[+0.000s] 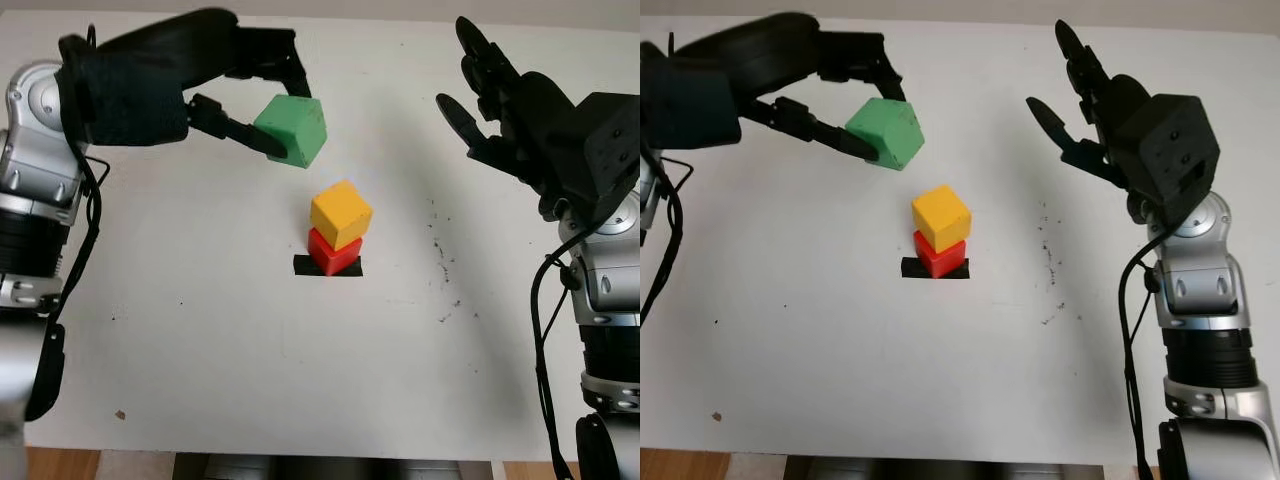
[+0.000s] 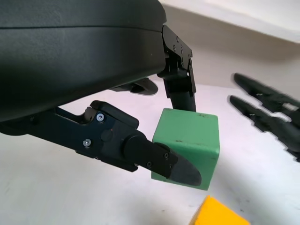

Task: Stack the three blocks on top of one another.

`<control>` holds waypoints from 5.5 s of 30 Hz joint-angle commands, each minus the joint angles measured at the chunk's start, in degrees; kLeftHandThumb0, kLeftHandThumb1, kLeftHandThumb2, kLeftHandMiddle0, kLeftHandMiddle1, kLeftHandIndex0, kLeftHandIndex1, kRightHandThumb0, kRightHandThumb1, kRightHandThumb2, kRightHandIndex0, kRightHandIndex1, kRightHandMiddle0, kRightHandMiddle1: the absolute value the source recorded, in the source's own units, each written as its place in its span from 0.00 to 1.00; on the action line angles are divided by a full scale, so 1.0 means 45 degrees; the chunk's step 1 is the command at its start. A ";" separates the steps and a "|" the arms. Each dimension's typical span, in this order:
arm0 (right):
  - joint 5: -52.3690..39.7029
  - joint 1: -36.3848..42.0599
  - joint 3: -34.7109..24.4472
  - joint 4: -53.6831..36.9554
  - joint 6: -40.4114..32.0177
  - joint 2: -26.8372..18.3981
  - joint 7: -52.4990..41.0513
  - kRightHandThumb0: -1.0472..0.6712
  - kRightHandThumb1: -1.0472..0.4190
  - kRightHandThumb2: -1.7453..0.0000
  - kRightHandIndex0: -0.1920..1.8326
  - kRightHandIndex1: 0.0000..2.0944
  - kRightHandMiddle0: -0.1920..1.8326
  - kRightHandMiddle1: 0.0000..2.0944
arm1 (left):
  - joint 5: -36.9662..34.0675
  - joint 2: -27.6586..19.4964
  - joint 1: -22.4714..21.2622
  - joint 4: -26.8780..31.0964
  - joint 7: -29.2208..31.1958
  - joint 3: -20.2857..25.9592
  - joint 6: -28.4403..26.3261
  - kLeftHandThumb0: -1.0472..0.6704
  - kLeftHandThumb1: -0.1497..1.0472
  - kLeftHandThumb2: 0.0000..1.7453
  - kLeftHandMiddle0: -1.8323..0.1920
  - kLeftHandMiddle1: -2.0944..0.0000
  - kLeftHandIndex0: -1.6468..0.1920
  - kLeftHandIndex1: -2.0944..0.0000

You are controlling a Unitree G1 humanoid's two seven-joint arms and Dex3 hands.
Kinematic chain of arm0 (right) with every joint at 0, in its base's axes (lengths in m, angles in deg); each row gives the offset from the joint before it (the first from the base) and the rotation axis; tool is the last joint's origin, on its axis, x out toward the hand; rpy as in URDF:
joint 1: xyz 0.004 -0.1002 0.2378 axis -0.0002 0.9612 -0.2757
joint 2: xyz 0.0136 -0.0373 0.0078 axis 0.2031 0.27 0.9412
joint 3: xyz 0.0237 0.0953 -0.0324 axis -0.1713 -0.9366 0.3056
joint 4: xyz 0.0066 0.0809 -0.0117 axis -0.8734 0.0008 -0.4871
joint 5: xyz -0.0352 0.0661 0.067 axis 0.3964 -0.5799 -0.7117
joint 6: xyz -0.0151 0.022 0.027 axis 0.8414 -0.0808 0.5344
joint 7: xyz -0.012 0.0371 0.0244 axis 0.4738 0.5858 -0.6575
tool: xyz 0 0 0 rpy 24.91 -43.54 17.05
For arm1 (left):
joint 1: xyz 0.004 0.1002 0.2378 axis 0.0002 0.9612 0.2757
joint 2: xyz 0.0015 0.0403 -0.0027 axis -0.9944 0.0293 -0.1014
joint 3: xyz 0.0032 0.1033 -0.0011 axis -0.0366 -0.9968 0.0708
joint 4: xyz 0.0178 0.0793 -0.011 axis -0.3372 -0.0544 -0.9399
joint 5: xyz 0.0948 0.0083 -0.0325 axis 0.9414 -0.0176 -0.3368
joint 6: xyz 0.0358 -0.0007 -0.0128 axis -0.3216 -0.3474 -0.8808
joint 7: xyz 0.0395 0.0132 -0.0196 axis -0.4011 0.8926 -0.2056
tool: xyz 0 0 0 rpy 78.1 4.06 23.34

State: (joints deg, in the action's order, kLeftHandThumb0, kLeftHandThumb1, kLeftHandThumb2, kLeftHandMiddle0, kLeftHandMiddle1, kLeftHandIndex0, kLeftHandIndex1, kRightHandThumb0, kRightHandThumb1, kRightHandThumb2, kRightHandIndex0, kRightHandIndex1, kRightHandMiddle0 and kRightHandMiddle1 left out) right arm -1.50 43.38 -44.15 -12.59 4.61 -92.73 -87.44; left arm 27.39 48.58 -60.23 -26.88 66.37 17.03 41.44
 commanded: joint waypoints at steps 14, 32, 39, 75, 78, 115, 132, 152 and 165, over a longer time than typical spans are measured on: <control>-0.0158 -0.0039 -0.0066 -0.0203 -0.0030 -0.0026 -0.0013 0.23 0.00 0.72 0.06 0.03 0.10 0.01 | -0.0229 0.1411 -0.1828 -0.1798 0.0906 -0.0723 0.2935 0.33 1.00 0.06 0.81 0.99 0.72 0.28; -0.0716 -0.0040 -0.0161 0.0089 0.0381 0.0030 -0.0220 0.23 0.00 0.71 0.05 0.03 0.09 0.00 | 0.0334 0.1606 -0.1621 -0.1824 0.1370 -0.1384 0.3540 0.34 1.00 0.07 0.83 0.98 0.74 0.25; -0.0857 0.0008 -0.0186 0.0067 0.0400 0.0019 -0.0241 0.23 0.00 0.70 0.04 0.02 0.08 0.00 | 0.0995 0.1441 -0.1704 -0.1927 0.1155 -0.1648 0.3908 0.33 1.00 0.07 0.84 0.98 0.73 0.26; -0.0567 0.0229 -0.0115 -0.0274 0.0071 0.0033 0.0062 0.23 0.00 0.71 0.05 0.03 0.10 0.00 | 0.1175 0.1791 -0.1620 -0.3017 0.1039 -0.1783 0.4768 0.33 1.00 0.08 0.84 0.98 0.75 0.25; -0.0633 0.0218 -0.0148 -0.0297 -0.0062 0.0073 0.0028 0.23 0.00 0.72 0.04 0.03 0.09 0.00 | 0.1158 0.1800 -0.1636 -0.3036 0.1065 -0.1787 0.4817 0.33 1.00 0.08 0.85 0.98 0.75 0.26; -0.0668 0.0251 -0.0131 -0.0380 -0.0376 0.0086 0.0051 0.23 0.00 0.72 0.04 0.02 0.09 0.00 | 0.0865 0.1902 -0.1467 -0.2644 0.1289 -0.1742 0.4334 0.33 1.00 0.09 0.85 0.97 0.75 0.26; -0.0677 0.0262 -0.0114 -0.0499 -0.0702 0.0049 0.0030 0.23 0.00 0.72 0.03 0.02 0.08 0.00 | 0.1225 0.1716 -0.1358 -0.1972 0.1504 -0.1936 0.3362 0.20 1.00 0.04 0.89 0.98 0.81 0.39; -0.0753 0.0221 -0.0170 -0.0429 -0.0585 0.0130 0.0002 0.22 0.00 0.73 0.03 0.02 0.08 0.00 | 0.0364 0.1217 -0.1330 -0.1231 0.3304 -0.1880 0.2612 0.13 0.83 0.03 1.00 1.00 0.99 0.98; -0.1377 0.0762 -0.0262 -0.0472 -0.0526 0.1007 0.0321 0.24 0.00 0.72 0.02 0.02 0.05 0.00 | -0.4787 0.2686 0.2748 -0.0294 -0.2057 0.3341 -0.2220 0.11 1.00 0.37 1.00 1.00 1.00 1.00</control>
State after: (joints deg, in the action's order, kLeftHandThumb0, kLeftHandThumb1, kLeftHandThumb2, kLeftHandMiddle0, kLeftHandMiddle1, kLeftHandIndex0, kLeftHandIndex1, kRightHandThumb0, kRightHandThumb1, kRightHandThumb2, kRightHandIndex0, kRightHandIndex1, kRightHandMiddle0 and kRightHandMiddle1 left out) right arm -7.35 46.04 -45.12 -13.78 1.98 -88.78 -86.35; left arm 8.04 58.57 -50.36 -29.89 59.28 29.66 33.30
